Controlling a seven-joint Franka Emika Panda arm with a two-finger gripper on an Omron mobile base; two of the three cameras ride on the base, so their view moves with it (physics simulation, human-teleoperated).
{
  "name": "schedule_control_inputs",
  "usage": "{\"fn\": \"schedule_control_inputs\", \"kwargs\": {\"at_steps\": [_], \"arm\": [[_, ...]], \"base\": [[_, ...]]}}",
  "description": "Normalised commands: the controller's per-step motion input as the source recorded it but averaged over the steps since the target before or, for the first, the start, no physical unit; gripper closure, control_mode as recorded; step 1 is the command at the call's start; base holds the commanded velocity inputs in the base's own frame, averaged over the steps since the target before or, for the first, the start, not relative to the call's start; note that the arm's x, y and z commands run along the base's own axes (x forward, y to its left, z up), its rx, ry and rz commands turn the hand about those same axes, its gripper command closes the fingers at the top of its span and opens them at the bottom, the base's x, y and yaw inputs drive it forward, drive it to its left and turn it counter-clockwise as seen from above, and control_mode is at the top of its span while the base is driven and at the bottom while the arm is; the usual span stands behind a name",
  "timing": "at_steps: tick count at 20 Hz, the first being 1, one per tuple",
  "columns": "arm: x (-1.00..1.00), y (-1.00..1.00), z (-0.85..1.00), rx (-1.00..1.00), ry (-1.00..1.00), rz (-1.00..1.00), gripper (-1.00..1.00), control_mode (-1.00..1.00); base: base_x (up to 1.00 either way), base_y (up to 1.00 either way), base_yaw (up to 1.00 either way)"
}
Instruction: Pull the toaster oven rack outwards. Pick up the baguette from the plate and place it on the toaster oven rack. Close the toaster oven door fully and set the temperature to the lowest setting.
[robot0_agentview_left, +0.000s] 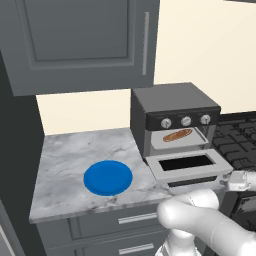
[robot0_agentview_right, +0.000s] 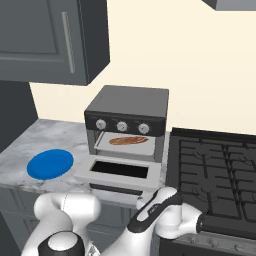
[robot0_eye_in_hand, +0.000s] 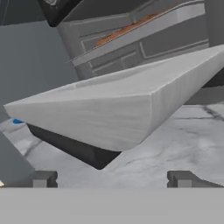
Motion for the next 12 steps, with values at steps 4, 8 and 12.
{"fn": "schedule_control_inputs", "kwargs": {"at_steps": [4, 8, 12], "arm": [[0.30, 0.00, -0.21, 0.01, -0.19, 0.00, -1.00, -1.00], [0.45, 0.00, -0.19, 0.00, -0.15, 0.00, -1.00, -1.00], [0.58, 0.00, -0.09, 0.02, -0.12, 0.00, -1.00, -1.00]], "base": [[0.00, 0.00, 0.00], [0.00, 0.00, 0.00], [0.00, 0.00, 0.00]]}}
